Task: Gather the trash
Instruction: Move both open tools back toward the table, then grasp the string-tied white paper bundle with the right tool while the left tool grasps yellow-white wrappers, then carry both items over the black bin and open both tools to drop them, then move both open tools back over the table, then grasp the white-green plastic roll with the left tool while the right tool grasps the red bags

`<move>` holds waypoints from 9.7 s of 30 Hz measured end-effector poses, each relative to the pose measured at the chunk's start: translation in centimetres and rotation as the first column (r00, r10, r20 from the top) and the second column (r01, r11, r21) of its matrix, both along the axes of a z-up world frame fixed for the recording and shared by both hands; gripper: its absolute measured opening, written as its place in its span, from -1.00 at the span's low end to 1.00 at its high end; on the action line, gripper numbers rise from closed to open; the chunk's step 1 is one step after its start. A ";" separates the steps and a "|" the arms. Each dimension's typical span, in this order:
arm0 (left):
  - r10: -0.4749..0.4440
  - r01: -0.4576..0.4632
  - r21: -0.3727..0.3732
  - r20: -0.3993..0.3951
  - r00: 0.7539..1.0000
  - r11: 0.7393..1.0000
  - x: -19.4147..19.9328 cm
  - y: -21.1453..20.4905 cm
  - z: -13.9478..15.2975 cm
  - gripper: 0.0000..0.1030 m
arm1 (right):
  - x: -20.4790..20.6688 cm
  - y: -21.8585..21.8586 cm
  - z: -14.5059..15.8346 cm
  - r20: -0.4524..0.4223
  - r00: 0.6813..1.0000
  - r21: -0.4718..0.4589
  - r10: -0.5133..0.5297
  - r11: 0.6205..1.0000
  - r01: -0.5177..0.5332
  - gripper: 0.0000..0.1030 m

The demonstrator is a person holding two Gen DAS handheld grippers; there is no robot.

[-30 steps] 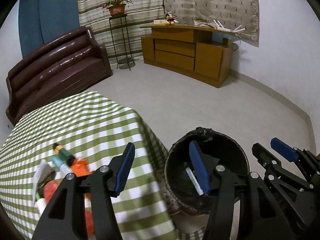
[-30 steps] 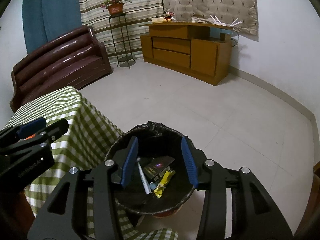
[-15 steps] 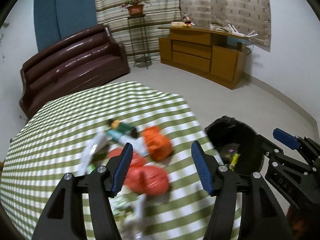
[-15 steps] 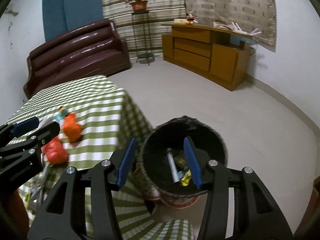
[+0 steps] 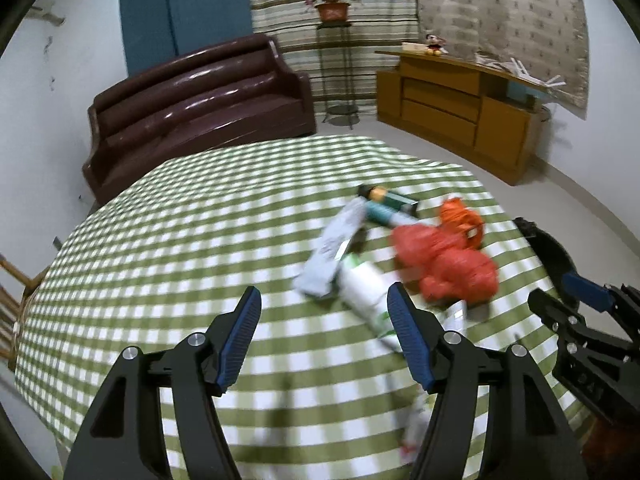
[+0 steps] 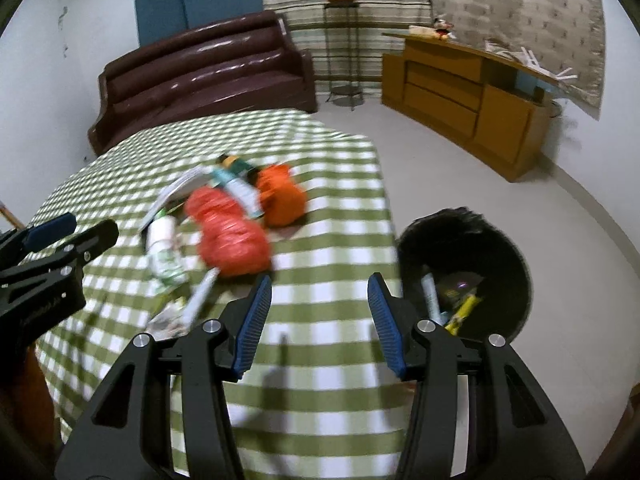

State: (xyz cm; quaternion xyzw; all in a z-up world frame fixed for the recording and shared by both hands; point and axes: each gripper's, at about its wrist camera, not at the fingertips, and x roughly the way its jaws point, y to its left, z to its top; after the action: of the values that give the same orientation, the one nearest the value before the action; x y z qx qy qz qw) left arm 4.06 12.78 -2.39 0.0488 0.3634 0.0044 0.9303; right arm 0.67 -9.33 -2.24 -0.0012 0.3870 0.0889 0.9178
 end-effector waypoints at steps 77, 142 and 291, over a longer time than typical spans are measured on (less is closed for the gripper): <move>-0.142 0.137 -0.047 -0.132 0.981 0.990 -3.5 -4.0 -5.2 -0.39 | -1.8 -5.9 -0.5 0.016 1.000 -0.006 -0.018 1.000 0.019 -0.67; -0.381 0.380 -0.028 -0.025 0.924 0.924 10.1 -23.8 -2.4 -0.59 | 7.0 -18.8 -1.7 0.054 0.958 0.013 -0.283 0.959 0.283 -0.66; 0.090 -0.099 -0.103 -0.091 0.992 0.990 1.4 10.3 -1.9 -0.39 | 3.4 8.1 0.4 0.017 0.980 -0.060 0.200 0.978 -0.198 -0.28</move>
State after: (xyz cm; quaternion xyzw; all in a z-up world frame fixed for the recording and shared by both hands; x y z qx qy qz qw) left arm 5.49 23.04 -4.32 -0.0186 0.4049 0.0269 0.9138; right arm 4.11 -1.27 -1.87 -0.0674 0.3766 0.1691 0.9083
